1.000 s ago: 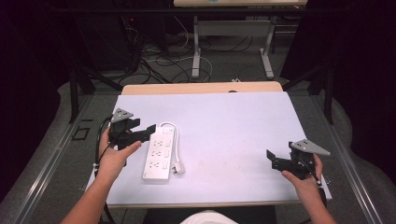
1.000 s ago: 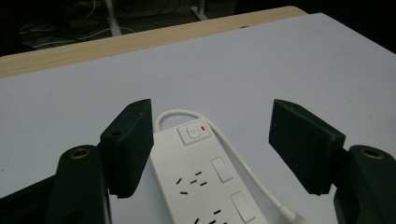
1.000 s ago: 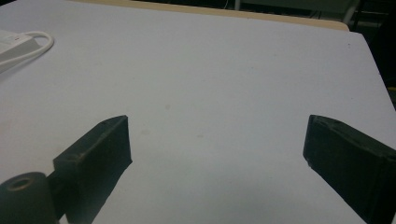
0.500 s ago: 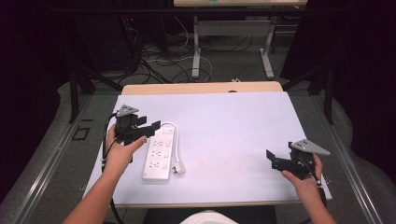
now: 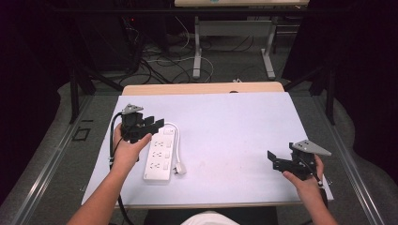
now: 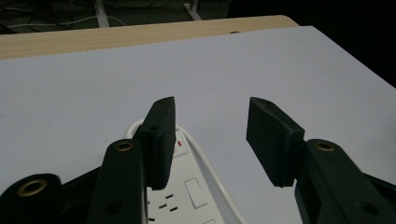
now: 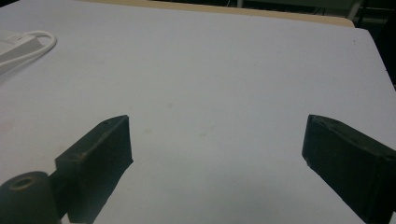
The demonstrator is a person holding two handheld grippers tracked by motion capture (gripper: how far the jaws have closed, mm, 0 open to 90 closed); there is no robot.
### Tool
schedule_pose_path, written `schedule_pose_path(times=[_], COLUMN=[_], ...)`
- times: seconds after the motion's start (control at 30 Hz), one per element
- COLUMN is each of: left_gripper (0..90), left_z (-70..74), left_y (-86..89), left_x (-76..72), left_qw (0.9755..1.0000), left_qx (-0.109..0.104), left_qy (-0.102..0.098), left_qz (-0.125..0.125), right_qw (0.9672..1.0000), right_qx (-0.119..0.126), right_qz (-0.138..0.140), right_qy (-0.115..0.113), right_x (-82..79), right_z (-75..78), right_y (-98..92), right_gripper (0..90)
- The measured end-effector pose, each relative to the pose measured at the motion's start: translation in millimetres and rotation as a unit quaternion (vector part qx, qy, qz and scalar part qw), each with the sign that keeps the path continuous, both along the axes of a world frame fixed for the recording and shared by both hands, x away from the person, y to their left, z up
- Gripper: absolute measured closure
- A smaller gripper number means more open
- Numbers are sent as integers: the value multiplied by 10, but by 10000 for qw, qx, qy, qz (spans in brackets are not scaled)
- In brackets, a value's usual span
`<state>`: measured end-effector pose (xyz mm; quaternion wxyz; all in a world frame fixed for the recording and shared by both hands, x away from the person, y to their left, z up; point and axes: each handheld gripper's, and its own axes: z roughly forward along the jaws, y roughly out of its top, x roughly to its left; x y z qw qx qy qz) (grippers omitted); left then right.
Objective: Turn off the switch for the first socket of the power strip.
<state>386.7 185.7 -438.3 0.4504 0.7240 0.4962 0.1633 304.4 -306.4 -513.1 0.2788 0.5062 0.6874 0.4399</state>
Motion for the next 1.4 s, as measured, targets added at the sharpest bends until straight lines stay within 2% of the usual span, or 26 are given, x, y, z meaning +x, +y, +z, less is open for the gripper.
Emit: schedule_pose_path(times=[0.17,0.2,0.4,0.7,0.9,1.2,1.27,1.3,1.4], left_gripper=[564,571,599,637,672,756,774,783,804], left_z=[-17,-18,-44,-79,-118,-197,-218,-226,-255], left_y=[-54,-57,-112,-195,-235,-263,-262,-269,-271], left_x=[22,29,50,68,74,89,97,96,104], left_qw=[10000,10000,9998,9997,9994,9986,9984,9982,9977], left_qx=[-48,12,-141,81,80,211,239,211,230], left_qy=[27,43,118,193,315,481,520,565,637], left_qz=[54,15,0,-97,-93,-52,-38,-4,13], right_qw=[10000,10000,10000,10000,10000,10000,9999,10000,10000], right_qx=[-57,-59,-49,-45,-21,-43,-97,-64,-62], right_qz=[-2,0,9,44,52,68,72,54,56], right_qy=[20,21,27,7,17,9,106,29,20], right_x=[-1,-1,0,4,5,8,-2,6,8], right_z=[3,2,0,-7,-13,-16,-4,-15,-18], right_y=[-13,-14,-10,-11,-1,-6,-10,-3,-2], right_gripper=[81,81,83,85,86,87,87,88,88])
